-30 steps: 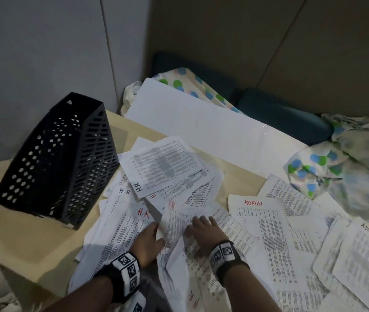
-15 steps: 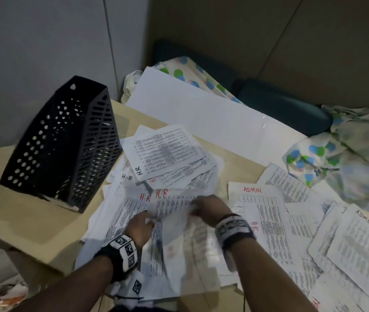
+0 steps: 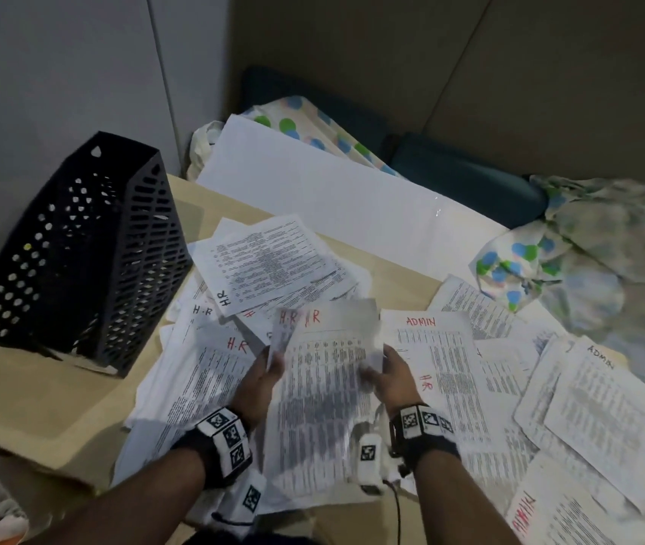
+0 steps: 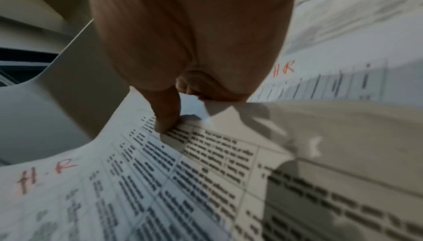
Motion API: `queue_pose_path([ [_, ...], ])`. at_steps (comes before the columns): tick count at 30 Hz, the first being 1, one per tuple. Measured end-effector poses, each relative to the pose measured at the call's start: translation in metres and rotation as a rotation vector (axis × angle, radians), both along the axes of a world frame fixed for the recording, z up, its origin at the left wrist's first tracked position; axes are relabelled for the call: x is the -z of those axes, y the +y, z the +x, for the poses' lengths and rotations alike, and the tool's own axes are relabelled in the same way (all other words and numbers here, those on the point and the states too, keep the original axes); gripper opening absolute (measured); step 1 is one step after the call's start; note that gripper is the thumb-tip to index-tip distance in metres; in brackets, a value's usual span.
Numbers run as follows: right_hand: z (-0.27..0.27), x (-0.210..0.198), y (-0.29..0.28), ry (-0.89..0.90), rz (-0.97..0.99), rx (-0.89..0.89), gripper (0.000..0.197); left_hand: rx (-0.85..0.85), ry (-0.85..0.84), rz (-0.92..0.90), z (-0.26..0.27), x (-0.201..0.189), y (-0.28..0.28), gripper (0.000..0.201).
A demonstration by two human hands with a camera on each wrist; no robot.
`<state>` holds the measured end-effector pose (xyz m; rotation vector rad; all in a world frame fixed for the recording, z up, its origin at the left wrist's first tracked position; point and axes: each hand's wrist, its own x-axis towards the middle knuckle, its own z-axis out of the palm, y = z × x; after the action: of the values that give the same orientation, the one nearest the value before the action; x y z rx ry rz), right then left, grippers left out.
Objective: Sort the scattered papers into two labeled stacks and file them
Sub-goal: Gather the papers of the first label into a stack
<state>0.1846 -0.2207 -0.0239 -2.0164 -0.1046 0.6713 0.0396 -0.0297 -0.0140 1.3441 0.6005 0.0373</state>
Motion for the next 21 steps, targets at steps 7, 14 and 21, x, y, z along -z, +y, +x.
queue_pose_path([
  [7,-0.027,0.002,0.025,0.088,-0.061,-0.149,0.032,-0.108,0.206,0.194,-0.005,0.011,0.009,0.032],
  [14,-0.021,0.018,0.024,0.094,-0.12,-0.194,0.035,-0.116,0.347,0.413,-0.022,0.029,0.036,0.046],
  [21,0.008,0.032,-0.083,-0.096,-0.926,0.235,0.087,0.013,0.532,0.575,-0.04,0.062,0.066,0.049],
])
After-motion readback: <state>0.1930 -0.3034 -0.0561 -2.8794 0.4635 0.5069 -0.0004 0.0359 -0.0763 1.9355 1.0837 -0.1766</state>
